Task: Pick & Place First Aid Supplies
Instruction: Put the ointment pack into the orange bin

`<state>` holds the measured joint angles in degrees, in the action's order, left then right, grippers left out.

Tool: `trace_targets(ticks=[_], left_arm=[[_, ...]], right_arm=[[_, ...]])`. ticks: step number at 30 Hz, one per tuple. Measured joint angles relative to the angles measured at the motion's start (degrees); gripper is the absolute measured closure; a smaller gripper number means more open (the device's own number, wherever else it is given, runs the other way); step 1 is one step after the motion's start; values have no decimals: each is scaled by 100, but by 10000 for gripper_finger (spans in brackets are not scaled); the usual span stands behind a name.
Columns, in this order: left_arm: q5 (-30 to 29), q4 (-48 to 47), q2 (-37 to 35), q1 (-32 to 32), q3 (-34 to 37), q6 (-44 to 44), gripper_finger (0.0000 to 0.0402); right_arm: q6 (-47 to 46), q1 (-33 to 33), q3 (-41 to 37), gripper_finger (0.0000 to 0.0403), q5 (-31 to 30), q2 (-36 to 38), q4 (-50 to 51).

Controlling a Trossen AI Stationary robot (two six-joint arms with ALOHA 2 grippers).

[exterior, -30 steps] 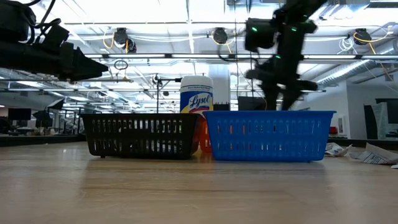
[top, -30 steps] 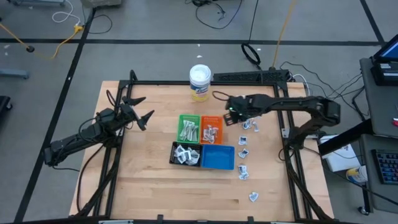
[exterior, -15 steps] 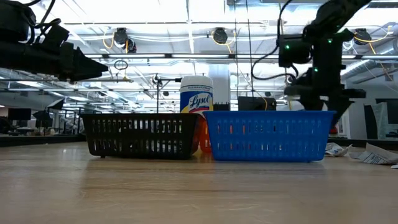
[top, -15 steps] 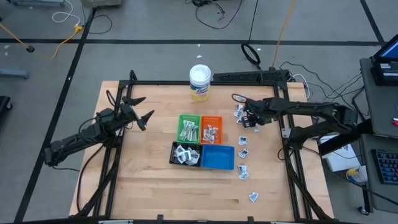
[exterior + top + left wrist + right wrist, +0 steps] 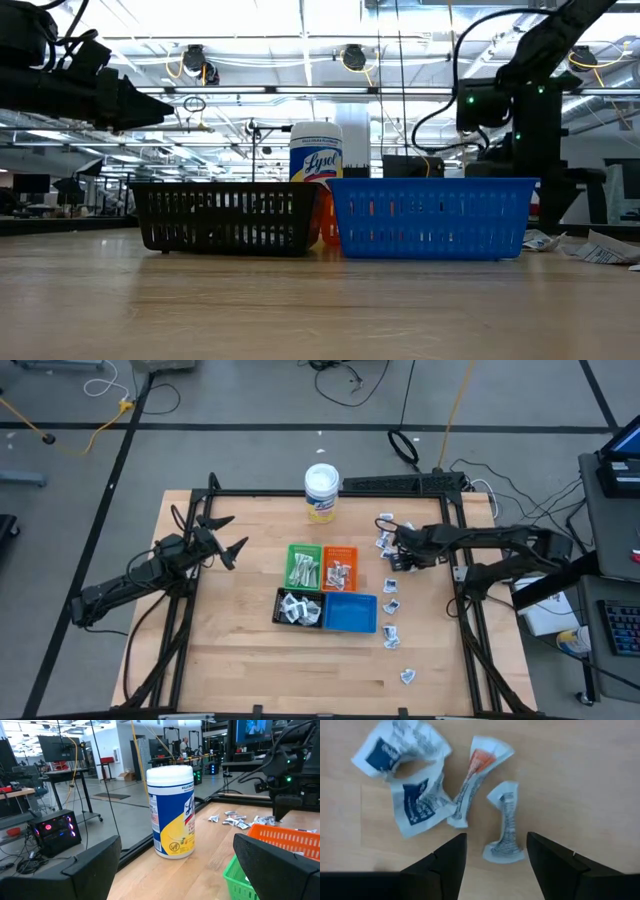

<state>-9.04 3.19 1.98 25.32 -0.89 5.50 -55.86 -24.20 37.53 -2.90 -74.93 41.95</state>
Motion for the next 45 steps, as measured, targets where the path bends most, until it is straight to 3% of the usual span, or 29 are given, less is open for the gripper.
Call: trace_targets(ticks=[6, 15, 22, 34, 45], left_arm=[[0, -1, 0, 0, 0, 0, 9], [0, 0, 0, 0, 0, 0, 9], [0, 1, 0, 0, 0, 0, 9], [0, 0, 0, 0, 0, 0, 9], [0, 1, 0, 0, 0, 0, 9]], right_arm=[[101, -99, -40, 225, 227, -229, -267], [-64, -101, -47, 390, 309, -119, -100], [-679, -97, 56, 399, 121, 255, 137], [-1835, 34, 1183, 402, -170, 562, 1831], [-2102, 845, 3338, 402, 22, -921, 2186]])
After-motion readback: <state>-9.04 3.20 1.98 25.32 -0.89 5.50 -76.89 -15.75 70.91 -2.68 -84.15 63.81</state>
